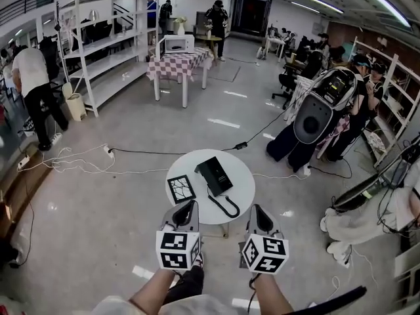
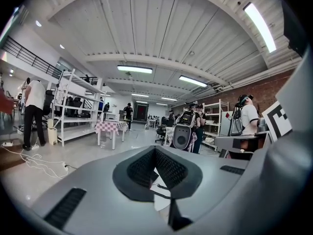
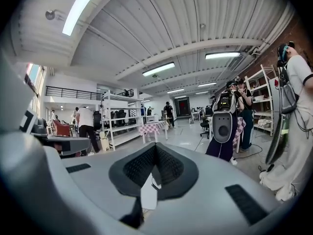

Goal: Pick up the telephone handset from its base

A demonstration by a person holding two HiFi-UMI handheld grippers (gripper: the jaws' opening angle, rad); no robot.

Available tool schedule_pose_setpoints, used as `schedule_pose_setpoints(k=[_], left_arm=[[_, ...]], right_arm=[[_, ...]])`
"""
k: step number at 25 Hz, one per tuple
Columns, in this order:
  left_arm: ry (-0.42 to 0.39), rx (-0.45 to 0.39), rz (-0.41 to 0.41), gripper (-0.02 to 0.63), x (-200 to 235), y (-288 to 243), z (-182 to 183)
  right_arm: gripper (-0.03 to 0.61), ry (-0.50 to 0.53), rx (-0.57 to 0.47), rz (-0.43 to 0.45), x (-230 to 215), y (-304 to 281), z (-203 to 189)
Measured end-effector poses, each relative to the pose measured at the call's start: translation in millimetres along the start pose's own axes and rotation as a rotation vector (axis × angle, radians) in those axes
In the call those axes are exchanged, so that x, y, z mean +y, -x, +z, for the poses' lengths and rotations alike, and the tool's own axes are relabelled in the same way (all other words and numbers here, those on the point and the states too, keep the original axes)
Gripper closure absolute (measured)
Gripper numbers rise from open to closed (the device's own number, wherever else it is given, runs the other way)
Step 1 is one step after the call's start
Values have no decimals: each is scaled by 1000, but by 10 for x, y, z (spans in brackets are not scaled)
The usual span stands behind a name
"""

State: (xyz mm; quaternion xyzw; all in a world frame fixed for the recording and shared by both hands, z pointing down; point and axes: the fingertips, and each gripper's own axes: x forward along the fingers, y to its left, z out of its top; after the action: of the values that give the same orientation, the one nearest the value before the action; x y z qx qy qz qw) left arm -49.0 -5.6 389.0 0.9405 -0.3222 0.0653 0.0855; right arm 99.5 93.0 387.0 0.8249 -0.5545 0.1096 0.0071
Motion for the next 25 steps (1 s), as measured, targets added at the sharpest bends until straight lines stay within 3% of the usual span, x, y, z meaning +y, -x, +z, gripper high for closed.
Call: schedule_pose_setpoints(k=[11, 25], left_arm=[[-25, -15, -22, 609, 80, -501, 219], [-15, -13, -61, 609, 313, -1437, 441]], right_arm=[[554, -48, -36, 5, -117, -449, 268], [554, -1, -40, -61, -379, -1259, 514]])
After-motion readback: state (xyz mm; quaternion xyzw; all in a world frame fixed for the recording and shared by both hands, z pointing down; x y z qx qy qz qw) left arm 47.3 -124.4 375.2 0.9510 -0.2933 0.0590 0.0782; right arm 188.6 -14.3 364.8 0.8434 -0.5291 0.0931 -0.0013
